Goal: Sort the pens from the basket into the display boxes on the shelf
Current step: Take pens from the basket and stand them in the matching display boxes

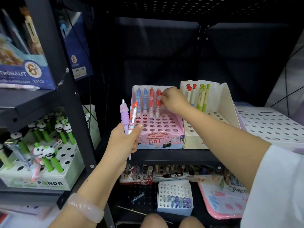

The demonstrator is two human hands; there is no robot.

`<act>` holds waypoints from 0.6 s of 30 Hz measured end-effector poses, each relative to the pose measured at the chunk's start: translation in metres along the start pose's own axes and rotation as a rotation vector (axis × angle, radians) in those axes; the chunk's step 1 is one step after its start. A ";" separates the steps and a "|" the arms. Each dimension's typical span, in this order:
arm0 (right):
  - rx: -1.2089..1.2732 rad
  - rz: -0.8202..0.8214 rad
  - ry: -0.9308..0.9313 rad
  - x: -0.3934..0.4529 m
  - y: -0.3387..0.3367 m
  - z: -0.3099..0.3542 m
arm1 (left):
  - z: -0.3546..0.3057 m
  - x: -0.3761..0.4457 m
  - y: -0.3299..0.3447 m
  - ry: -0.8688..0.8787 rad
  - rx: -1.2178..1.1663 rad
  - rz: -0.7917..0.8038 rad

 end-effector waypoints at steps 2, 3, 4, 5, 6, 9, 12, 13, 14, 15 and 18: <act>-0.003 0.038 0.030 -0.002 0.002 -0.001 | -0.002 0.000 0.004 0.007 0.016 -0.006; -0.003 0.037 0.038 -0.004 0.001 -0.001 | -0.003 0.000 0.006 0.011 0.024 -0.008; -0.003 0.021 0.039 -0.006 -0.002 0.000 | -0.003 -0.001 0.008 0.016 0.032 -0.009; 0.004 -0.013 0.036 -0.009 -0.007 0.002 | -0.003 -0.001 0.010 0.021 0.041 -0.007; 0.028 -0.053 0.022 -0.012 -0.013 0.004 | -0.004 -0.001 0.012 0.026 0.052 -0.003; 0.374 -0.058 0.024 -0.028 -0.024 0.013 | -0.005 -0.001 0.023 0.055 0.090 -0.005; 0.577 0.077 0.018 -0.054 -0.027 0.021 | -0.010 -0.002 0.040 0.114 0.151 -0.028; 0.576 0.094 0.016 -0.060 -0.029 0.020 | -0.011 -0.003 0.048 0.137 0.181 -0.037; 0.570 0.094 0.022 -0.066 -0.031 0.017 | -0.012 -0.004 0.056 0.158 0.206 -0.041; 0.575 0.086 0.036 -0.070 -0.034 0.013 | -0.013 -0.006 0.065 0.172 0.222 -0.039; 0.650 0.079 0.068 -0.079 -0.049 -0.002 | -0.015 -0.011 0.092 0.182 0.212 0.018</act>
Point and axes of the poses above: each hand's wrist, its own x-axis towards the middle knuckle, its own y-axis out of the palm, z = x × y, the point moved 5 cm from there along x, towards the middle knuckle, and after that the axes turned 8 degrees about -y, right-handed, at the moved point
